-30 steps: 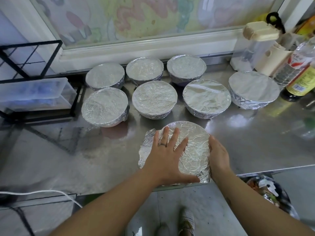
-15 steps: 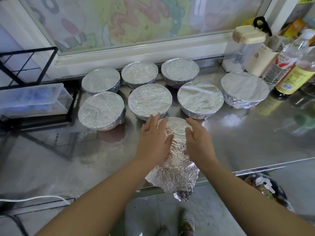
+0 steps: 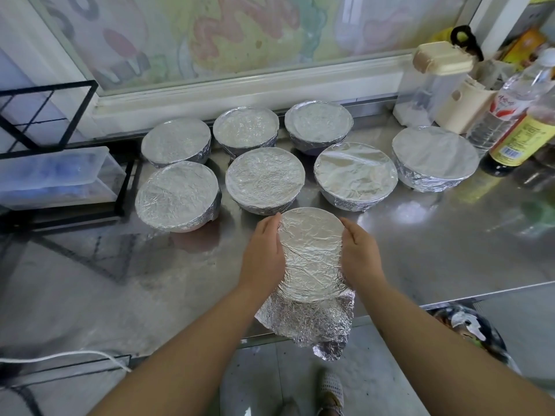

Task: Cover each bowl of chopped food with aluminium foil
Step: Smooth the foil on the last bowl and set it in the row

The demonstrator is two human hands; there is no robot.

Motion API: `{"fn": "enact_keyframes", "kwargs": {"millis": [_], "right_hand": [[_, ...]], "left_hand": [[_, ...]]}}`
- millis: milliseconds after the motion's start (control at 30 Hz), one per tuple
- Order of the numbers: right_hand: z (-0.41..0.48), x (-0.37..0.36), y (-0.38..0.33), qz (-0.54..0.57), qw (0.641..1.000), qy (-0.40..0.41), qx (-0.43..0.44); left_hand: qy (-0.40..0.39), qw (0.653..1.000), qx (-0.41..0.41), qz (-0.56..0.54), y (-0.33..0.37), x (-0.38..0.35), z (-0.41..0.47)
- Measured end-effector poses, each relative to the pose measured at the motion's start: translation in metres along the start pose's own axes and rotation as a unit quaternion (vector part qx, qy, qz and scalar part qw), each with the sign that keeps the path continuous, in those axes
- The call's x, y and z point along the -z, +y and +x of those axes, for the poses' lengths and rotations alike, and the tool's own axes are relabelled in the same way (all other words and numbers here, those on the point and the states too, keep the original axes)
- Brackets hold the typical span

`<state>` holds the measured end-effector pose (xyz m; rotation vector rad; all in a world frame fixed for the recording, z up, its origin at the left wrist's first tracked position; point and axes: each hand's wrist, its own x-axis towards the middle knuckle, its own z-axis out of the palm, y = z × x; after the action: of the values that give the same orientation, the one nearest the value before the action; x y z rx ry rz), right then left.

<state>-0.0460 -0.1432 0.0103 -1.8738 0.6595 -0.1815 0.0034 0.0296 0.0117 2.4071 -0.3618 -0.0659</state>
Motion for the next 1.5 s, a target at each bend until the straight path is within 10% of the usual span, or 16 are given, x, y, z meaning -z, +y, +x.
{"fn": "enact_keyframes", "kwargs": {"millis": [167, 433, 567, 733, 1500], "right_hand": [[0.002, 0.003, 0.010, 0.061, 0.996, -0.019, -0.057], [0.040, 0.033, -0.029, -0.147, 0.985, -0.048, 0.082], [0.006, 0.036, -0.043, -0.090, 0.989, 0.062, 0.098], [-0.041, 0.010, -0.005, -0.111, 0.987, 0.075, 0.087], [-0.022, 0.018, 0.010, 0.056, 0.998, 0.002, -0.034]], "left_hand": [[0.003, 1.000, 0.011, -0.009, 0.003, 0.000, -0.002], [-0.054, 0.983, 0.160, -0.075, 0.033, 0.011, -0.041], [0.033, 0.998, 0.044, -0.012, 0.027, 0.024, -0.015], [-0.054, 0.997, -0.045, 0.017, 0.026, 0.017, 0.026], [0.007, 0.989, 0.107, -0.100, 0.017, -0.006, -0.003]]}}
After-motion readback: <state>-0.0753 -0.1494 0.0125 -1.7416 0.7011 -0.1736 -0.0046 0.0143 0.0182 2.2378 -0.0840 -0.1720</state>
